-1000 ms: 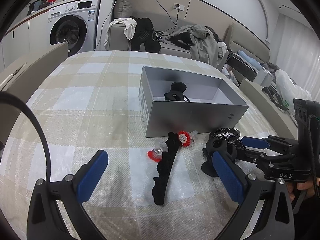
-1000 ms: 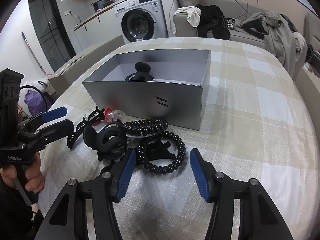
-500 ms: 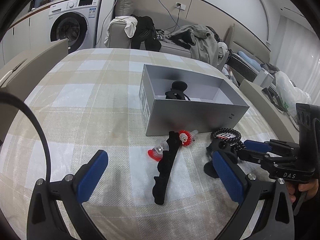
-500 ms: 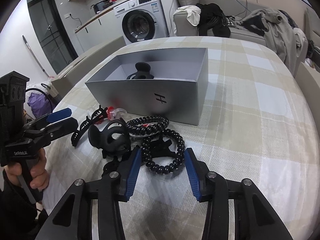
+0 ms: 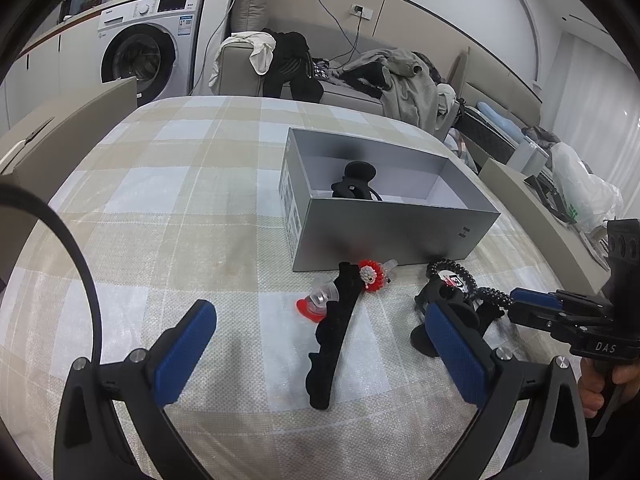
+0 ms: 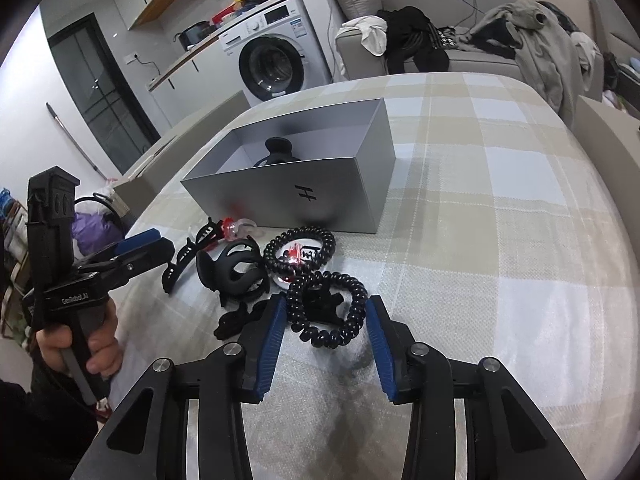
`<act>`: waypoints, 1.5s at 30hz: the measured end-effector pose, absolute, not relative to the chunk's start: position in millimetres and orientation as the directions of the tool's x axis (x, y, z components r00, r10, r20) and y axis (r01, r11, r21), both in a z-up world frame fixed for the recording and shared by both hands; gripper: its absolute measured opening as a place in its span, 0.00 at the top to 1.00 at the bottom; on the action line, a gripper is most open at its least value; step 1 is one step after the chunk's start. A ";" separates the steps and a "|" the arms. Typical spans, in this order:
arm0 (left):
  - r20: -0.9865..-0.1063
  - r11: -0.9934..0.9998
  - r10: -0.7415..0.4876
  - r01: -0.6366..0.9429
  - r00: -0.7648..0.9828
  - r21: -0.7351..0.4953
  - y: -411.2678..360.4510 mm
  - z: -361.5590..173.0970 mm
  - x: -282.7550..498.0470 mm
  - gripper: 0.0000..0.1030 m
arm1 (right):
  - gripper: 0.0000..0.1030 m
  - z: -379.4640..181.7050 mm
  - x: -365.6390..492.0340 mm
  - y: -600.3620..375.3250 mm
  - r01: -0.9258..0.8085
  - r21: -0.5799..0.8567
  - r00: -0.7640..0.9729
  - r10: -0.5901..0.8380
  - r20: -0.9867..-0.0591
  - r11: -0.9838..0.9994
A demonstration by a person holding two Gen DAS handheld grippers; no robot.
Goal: Organize jewelry
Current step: 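Grasp the long black hair clip with the left tool while the right tool lifts the bracelet, then carry the hair clip and the bracelet over the grey box with both tools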
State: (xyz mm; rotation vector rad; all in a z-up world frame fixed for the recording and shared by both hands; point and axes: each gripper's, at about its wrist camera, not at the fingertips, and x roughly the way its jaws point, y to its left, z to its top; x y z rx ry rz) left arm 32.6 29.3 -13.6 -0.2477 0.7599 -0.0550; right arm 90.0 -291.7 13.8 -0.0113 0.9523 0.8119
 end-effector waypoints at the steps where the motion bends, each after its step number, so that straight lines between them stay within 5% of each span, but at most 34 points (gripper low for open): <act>1: -0.676 0.970 -0.138 -0.040 0.724 -0.242 29.3 -13.8 32.5 0.01 | 0.61 14.2 89.9 -294.4 -0.615 0.336 0.316 0.614 -0.723 0.713; 22: -0.720 0.966 -0.185 -0.010 0.669 -0.257 25.1 -19.7 37.4 0.04 | 0.62 25.4 95.4 -311.8 -0.576 0.436 0.326 0.683 -0.654 0.692; 28: -0.741 0.967 -0.190 -0.009 0.644 -0.256 24.1 -24.4 39.1 0.39 | 0.61 25.9 96.6 -309.2 -0.580 0.449 0.318 0.696 -0.643 0.680; 33: -0.751 0.974 -0.164 -0.016 0.639 -0.226 23.2 -24.3 40.4 0.86 | 0.61 27.3 97.7 -309.0 -0.579 0.454 0.320 0.701 -0.637 0.677; 45: -0.691 0.961 -0.240 0.067 0.682 -0.269 20.4 -5.2 27.2 0.92 | 0.61 37.3 93.8 -309.4 -0.589 0.467 0.336 0.725 -0.601 0.660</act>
